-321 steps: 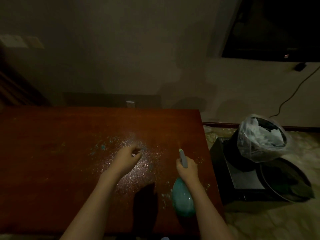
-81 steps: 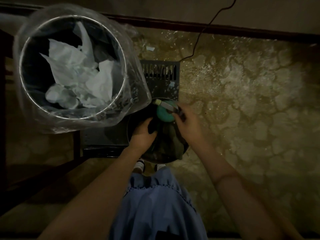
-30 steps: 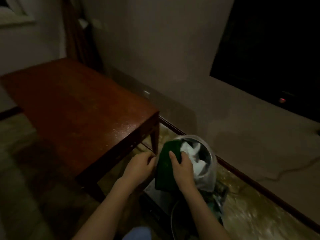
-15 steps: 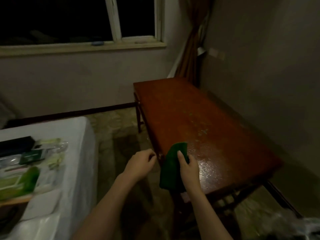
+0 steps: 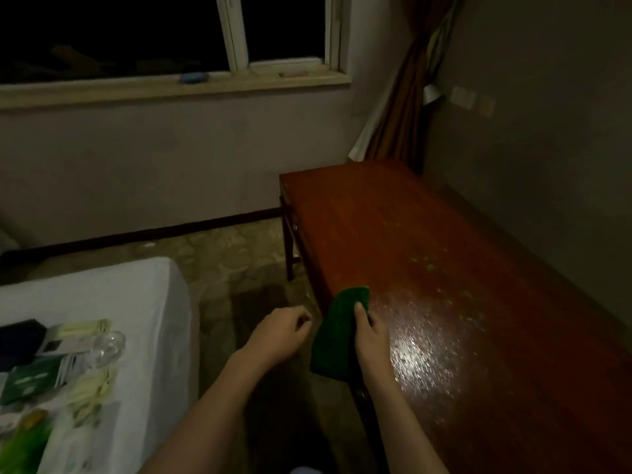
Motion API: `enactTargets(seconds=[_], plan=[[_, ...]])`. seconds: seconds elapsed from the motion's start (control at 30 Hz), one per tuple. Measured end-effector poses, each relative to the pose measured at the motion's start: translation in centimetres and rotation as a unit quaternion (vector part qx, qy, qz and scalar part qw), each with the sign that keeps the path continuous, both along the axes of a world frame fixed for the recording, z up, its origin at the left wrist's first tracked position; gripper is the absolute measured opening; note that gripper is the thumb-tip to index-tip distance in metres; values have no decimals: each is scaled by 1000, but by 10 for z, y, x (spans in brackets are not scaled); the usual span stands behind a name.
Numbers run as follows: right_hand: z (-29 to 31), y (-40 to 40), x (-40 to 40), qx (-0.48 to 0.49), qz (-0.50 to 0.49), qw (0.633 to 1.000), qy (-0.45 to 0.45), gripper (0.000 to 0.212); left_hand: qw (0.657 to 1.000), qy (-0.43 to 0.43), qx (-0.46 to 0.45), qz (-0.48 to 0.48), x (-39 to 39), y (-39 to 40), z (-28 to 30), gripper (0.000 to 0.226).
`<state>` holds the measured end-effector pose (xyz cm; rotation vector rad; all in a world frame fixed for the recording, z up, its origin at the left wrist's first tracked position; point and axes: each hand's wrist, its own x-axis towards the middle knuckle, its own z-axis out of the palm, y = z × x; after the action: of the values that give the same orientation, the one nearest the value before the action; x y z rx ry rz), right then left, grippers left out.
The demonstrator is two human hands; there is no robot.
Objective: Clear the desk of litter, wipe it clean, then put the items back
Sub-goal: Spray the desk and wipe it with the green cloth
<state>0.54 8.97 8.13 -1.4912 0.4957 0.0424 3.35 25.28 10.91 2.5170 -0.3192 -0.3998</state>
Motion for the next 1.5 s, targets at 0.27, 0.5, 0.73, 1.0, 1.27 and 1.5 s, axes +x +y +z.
enactTargets(seconds=[0.27, 0.5, 0.73, 1.0, 1.27, 1.5], plan=[[33, 24, 179, 13, 8, 1000, -18, 31, 998, -47, -4, 29, 191, 17, 32, 20], [2, 35, 280, -9, -20, 999, 41, 34, 999, 15, -23, -17, 305, 18, -4, 19], [-7, 46, 415, -21, -105, 993, 46, 34, 995, 35, -37, -84, 462, 36, -15, 14], [-32, 52, 517, -30, -211, 971, 110, 38, 988, 49, -27, -143, 632, 36, -23, 15], [-58, -8, 603, -103, -265, 943, 173, 26, 952, 124, -3, -278, 716, -44, -57, 23], [-53, -80, 706, -394, -167, 885, 182, 33, 954, 98, 42, -281, 814, -78, -74, 22]])
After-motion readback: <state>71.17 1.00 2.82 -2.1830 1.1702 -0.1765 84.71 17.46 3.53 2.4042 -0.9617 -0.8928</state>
